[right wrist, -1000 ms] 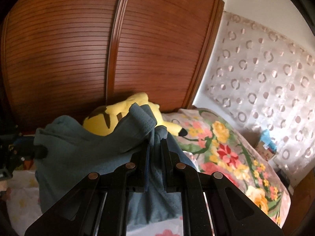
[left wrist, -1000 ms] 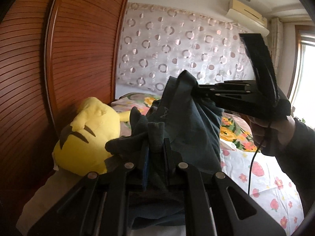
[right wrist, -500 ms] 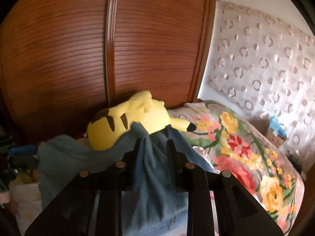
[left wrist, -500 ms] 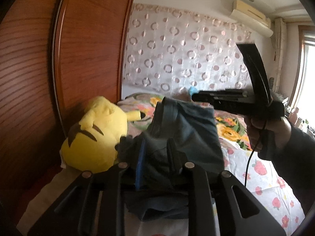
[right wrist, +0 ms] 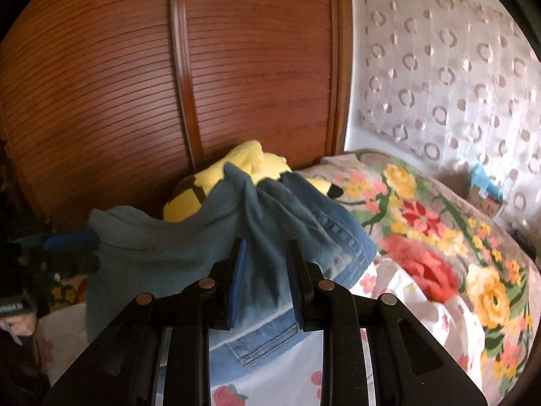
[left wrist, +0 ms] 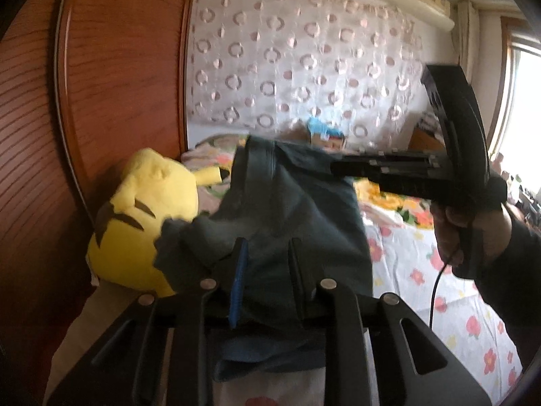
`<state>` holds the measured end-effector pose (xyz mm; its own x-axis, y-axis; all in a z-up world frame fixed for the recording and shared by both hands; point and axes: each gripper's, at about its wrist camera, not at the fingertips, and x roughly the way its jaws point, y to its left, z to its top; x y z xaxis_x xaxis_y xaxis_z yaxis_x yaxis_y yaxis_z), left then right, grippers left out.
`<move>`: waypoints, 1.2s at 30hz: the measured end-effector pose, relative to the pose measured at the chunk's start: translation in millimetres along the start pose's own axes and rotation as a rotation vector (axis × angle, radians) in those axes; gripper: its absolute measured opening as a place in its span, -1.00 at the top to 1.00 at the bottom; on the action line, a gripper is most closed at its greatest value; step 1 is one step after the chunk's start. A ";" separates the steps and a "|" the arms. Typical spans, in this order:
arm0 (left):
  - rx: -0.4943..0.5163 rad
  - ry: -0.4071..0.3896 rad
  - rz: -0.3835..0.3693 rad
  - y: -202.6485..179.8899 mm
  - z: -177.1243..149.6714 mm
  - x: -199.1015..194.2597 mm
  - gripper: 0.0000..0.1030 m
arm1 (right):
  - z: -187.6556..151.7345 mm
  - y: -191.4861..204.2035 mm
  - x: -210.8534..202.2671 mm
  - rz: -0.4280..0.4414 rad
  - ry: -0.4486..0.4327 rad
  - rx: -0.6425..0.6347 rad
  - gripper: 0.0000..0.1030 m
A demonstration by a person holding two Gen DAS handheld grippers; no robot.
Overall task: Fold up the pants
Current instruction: 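Lower the shorts onto the jeans stack beside the yellow plush toy with both tools, then open both tools to release the shorts on the stack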
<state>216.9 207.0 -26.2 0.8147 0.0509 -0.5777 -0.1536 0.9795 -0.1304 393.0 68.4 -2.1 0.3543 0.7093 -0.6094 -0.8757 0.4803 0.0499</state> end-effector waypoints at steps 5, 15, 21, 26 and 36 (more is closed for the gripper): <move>0.008 0.033 0.002 -0.3 -13.3 5.4 0.56 | -5.3 -19.7 21.3 -0.006 0.035 0.077 0.57; 0.034 0.043 -0.001 -3.5 -14.0 1.0 0.49 | -10.2 -6.1 2.0 -0.046 0.015 0.094 0.58; 0.054 0.038 0.005 -5.9 -14.0 -12.6 0.34 | -19.3 11.9 -29.1 -0.049 -0.016 0.103 0.57; 0.061 0.029 0.003 -8.4 -16.9 -29.0 0.24 | -30.5 28.6 -55.0 -0.057 -0.037 0.113 0.56; 0.083 0.002 -0.019 -22.2 -26.7 -69.7 0.00 | -58.0 51.3 -103.7 -0.092 -0.074 0.137 0.16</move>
<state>148.6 176.5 -4.5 0.8158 0.0321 -0.5775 -0.0915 0.9930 -0.0741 292.3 -10.5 17.8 0.4582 0.6929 -0.5567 -0.7875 0.6069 0.1073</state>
